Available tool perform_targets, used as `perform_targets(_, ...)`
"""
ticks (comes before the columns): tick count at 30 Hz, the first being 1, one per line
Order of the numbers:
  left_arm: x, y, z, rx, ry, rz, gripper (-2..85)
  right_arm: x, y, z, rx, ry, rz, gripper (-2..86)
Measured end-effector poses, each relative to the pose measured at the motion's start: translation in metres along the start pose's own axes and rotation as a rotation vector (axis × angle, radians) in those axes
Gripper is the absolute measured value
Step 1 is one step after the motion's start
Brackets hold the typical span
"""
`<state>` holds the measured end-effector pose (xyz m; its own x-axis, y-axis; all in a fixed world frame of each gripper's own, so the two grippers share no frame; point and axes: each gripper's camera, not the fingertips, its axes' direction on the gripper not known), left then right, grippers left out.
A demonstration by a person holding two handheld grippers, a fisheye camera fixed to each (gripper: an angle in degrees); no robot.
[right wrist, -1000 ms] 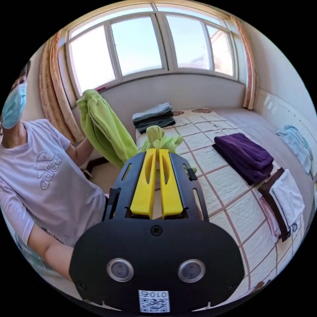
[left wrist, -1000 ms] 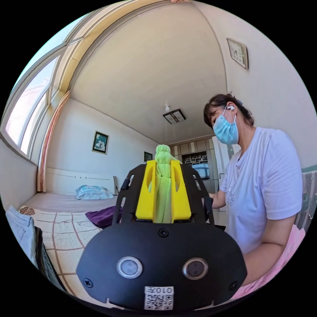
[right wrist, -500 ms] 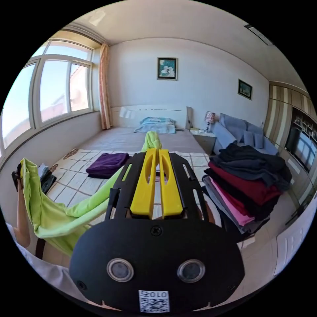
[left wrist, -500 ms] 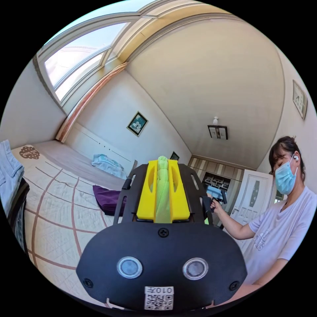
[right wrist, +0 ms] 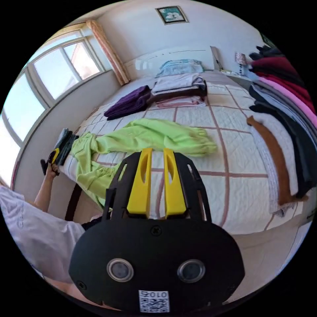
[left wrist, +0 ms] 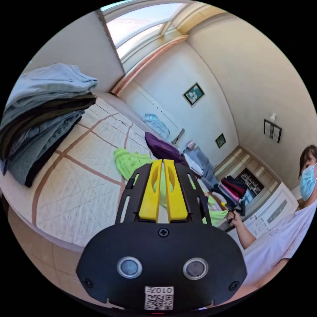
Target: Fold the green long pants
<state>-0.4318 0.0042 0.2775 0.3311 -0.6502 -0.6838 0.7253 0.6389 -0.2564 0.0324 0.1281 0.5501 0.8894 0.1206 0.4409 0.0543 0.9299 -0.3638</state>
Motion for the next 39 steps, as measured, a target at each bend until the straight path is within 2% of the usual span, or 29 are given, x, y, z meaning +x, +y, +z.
perform_targets(2, 0.046, -0.007, 0.046, -0.19, -0.07, 0.122, 4.5, -0.028, 0.01, -0.005, 0.067, -0.068, -0.083, 13.9)
perform_targets(5, 0.094, -0.004, 0.106, -0.344, -0.139, 0.258, 7.0, -0.055, 0.024, -0.014, 0.044, -0.247, -0.204, 16.5)
perform_targets(7, 0.106, 0.0, 0.137, -0.399, -0.151, 0.271, 8.3, -0.067, 0.033, -0.02, 0.025, -0.308, -0.252, 17.0)
perform_targets(10, 0.107, 0.014, 0.185, -0.499, -0.154, 0.221, 9.2, -0.089, 0.046, -0.015, -0.033, -0.264, -0.293, 17.8)
perform_targets(13, 0.107, 0.035, 0.221, -0.575, -0.27, 0.182, 8.5, -0.101, 0.054, 0.012, -0.113, -0.188, -0.25, 16.9)
perform_targets(16, 0.11, 0.043, 0.24, -0.588, -0.317, 0.172, 5.1, -0.109, 0.054, 0.043, -0.131, -0.154, -0.211, 11.1)
perform_targets(17, 0.115, 0.038, 0.244, -0.578, -0.311, 0.179, 3.7, -0.11, 0.049, 0.055, -0.185, -0.115, -0.197, 6.4)
perform_targets(20, 0.119, 0.011, 0.259, -0.568, -0.22, 0.178, 1.6, -0.093, 0.015, 0.07, -0.299, 0.01, -0.153, 3.6)
perform_targets(22, 0.11, -0.007, 0.269, -0.545, -0.154, 0.126, 1.1, -0.063, -0.015, 0.074, -0.355, -0.064, -0.076, 3.3)
perform_targets(26, 0.091, -0.034, 0.263, -0.345, -0.068, -0.028, 0.5, 0.021, -0.06, 0.059, -0.285, -0.012, 0.237, 3.7)
perform_targets(28, 0.088, -0.042, 0.268, -0.317, -0.081, -0.031, 0.4, 0.042, -0.074, 0.052, -0.256, 0.019, 0.303, 3.8)
perform_targets(31, 0.083, -0.067, 0.272, -0.276, -0.069, -0.026, 0.4, 0.03, -0.119, 0.039, -0.236, 0.144, 0.191, 3.8)
perform_targets(34, 0.104, -0.101, 0.255, -0.161, -0.075, 0.076, 0.8, -0.007, -0.17, 0.013, -0.141, 0.348, 0.045, 3.8)
perform_targets(37, 0.152, -0.114, 0.21, 0.045, -0.128, 0.276, 2.0, -0.036, -0.195, -0.032, 0.115, 0.396, -0.011, 3.8)
perform_targets(39, 0.174, -0.1, 0.185, 0.108, -0.139, 0.377, 3.4, -0.058, -0.188, -0.058, 0.262, 0.399, -0.028, 3.9)
